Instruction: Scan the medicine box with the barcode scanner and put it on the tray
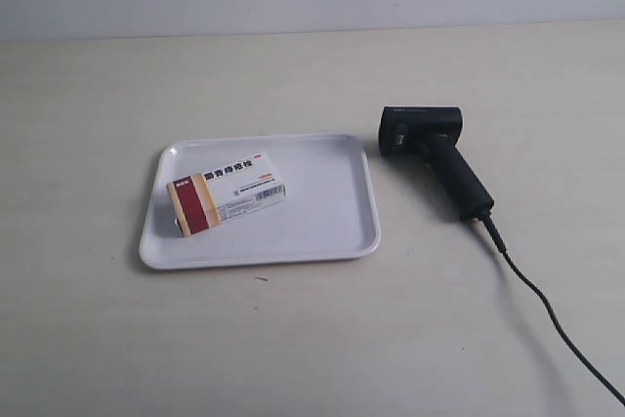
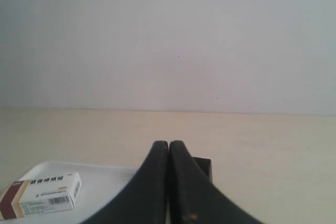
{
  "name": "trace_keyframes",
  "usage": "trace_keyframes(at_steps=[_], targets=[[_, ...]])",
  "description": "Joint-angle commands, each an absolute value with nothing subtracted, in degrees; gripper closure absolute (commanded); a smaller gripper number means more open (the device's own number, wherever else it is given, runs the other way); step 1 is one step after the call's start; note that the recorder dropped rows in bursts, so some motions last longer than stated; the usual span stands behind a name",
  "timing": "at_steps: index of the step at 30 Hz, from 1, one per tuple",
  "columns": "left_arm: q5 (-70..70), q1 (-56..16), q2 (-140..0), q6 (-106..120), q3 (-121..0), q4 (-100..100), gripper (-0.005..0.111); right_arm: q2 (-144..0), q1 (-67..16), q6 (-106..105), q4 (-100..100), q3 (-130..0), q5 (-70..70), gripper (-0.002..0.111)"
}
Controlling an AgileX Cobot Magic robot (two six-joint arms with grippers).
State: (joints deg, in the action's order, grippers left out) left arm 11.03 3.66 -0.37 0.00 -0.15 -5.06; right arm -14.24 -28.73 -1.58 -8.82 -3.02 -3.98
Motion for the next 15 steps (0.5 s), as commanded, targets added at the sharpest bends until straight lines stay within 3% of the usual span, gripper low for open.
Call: trace_keyframes(at_steps=[1, 15], targets=[[10.9, 3.4, 0.0, -0.5, 0.0, -5.0, 0.104, -10.7, -28.7, 5.4, 0.0, -1.5, -0.7, 0.108], [10.9, 3.4, 0.0, -0.5, 0.0, -5.0, 0.104, -8.6, -28.7, 8.6, 4.6, 0.0, 0.6, 0.108]])
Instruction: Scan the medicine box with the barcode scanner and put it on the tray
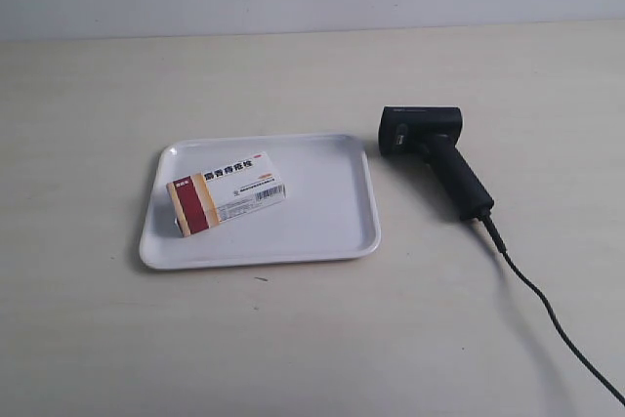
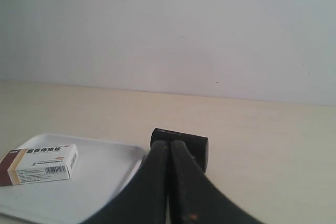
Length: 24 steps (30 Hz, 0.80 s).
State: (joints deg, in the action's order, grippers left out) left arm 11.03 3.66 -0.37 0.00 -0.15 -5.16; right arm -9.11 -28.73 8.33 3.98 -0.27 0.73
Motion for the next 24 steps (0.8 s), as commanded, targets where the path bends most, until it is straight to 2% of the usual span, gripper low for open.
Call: trace_keyframes(at_steps=[1, 5, 11, 15, 24], targets=[[10.9, 3.4, 0.0, -0.5, 0.0, -5.0, 0.104, -8.6, -28.7, 8.6, 4.6, 0.0, 0.6, 0.108], [10.9, 3.4, 0.0, -0.5, 0.0, -5.0, 0.104, -7.4, -26.7, 8.6, 4.6, 0.0, 0.0, 0.108], [10.9, 3.4, 0.0, -0.5, 0.0, -5.0, 0.104, -1.4, -11.7, 9.8, 4.4, 0.0, 3.0, 0.108], [10.9, 3.4, 0.0, -0.5, 0.0, -5.0, 0.104, 0.0, -6.0, 10.6, 4.4, 0.0, 5.1, 0.108], [10.9, 3.4, 0.0, -0.5, 0.0, -5.0, 0.104, 0.0, -3.7, 10.5, 4.5, 0.0, 7.2, 0.108]])
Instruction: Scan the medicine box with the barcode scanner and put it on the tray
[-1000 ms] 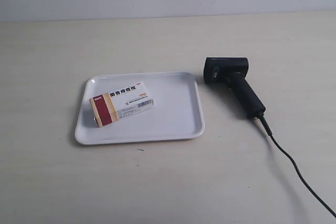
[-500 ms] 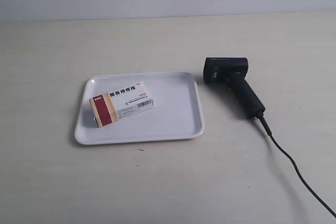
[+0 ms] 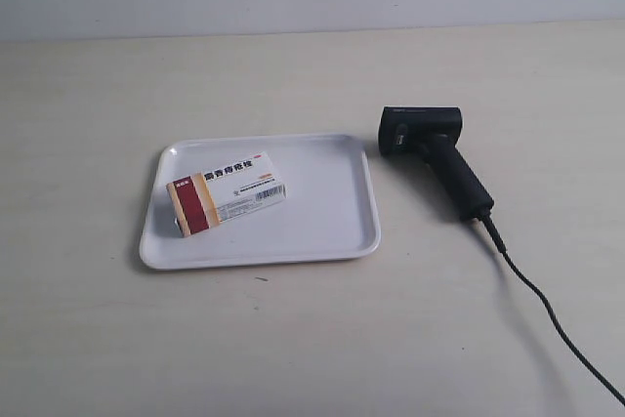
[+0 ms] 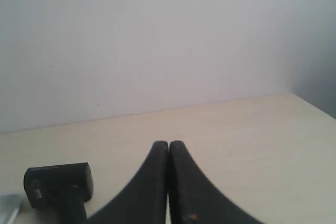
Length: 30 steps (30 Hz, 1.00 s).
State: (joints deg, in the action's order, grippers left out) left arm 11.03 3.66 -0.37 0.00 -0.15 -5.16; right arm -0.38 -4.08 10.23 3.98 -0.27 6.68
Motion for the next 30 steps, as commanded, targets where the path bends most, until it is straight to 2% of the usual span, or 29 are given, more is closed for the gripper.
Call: trace_keyframes(at_steps=[1, 5, 12, 30], targets=[[10.9, 3.4, 0.0, -0.5, 0.0, -5.0, 0.104, 0.0, -3.7, 10.5, 4.5, 0.0, 7.2, 0.108], [10.9, 3.4, 0.0, -0.5, 0.0, -5.0, 0.104, 0.0, -3.7, 10.0, 4.6, 0.0, 8.2, 0.108], [10.9, 3.4, 0.0, -0.5, 0.0, -5.0, 0.104, 0.0, -3.7, -2.8, -5.6, 0.0, 8.2, 0.108], [10.9, 3.4, 0.0, -0.5, 0.0, -5.0, 0.104, 0.0, -3.7, -0.8, -5.6, 0.0, 8.4, 0.108]])
